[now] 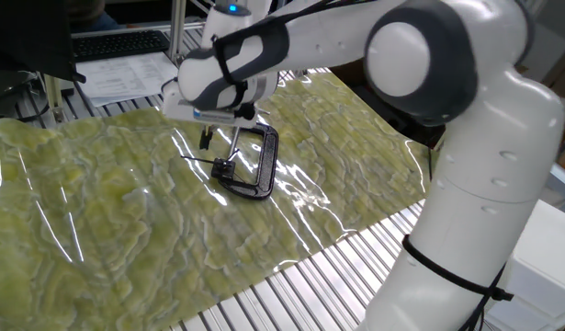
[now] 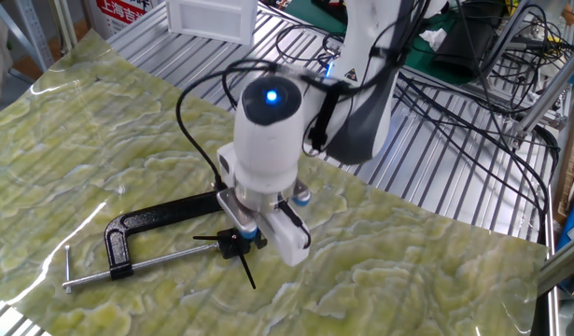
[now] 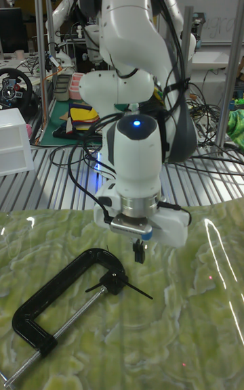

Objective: Turn the hands of a clock

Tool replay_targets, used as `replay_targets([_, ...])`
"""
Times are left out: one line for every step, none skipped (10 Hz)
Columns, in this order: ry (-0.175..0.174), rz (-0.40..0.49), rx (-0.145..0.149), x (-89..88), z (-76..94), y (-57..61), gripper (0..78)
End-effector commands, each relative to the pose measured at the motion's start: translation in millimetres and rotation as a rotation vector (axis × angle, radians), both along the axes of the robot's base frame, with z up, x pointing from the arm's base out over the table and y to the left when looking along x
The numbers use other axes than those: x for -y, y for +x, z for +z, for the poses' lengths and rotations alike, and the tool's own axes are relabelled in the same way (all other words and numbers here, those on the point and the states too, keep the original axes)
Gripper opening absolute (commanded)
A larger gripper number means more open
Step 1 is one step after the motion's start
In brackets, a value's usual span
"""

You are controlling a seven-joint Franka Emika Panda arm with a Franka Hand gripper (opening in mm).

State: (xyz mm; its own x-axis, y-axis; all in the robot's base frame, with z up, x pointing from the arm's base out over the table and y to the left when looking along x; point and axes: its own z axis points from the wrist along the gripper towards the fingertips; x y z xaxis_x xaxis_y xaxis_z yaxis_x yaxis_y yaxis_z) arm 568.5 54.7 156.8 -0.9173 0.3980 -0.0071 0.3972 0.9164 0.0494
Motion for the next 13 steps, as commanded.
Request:
replay_targets([0.000,-0.006,0.011,-3.1,-16.6,5.3,0.0])
replay_targets([-0.002,-0.003,0.017,-3.2,-21.0,5.7,0.0])
replay_targets([-0.004,-0.003,0.020,-3.2,-23.4,5.9,0.0])
replay_targets([-0.007,-0.003,0.019,-3.2,-24.1,6.0,0.0])
replay_targets([-0.007,-0.003,0.018,-3.2,-24.4,6.1,0.0])
replay_targets([-0.008,-0.006,0.017,-3.2,-27.2,6.3,0.0])
replay_targets([-0.009,-0.006,0.019,-3.2,-30.6,6.5,0.0])
replay_targets([-0.011,-0.004,0.025,-3.0,-35.1,6.8,0.0])
replay_targets([-0.011,-0.004,0.033,-2.7,-39.9,7.1,0.0])
replay_targets([-0.011,-0.004,0.034,-2.7,-40.3,7.1,0.0])
replay_targets([-0.013,-0.002,0.041,-2.3,-46.2,7.6,0.0])
replay_targets([-0.014,-0.001,0.041,-2.1,-47.6,7.8,0.0])
replay_targets([-0.016,-0.001,0.041,-1.9,-49.8,7.9,0.0])
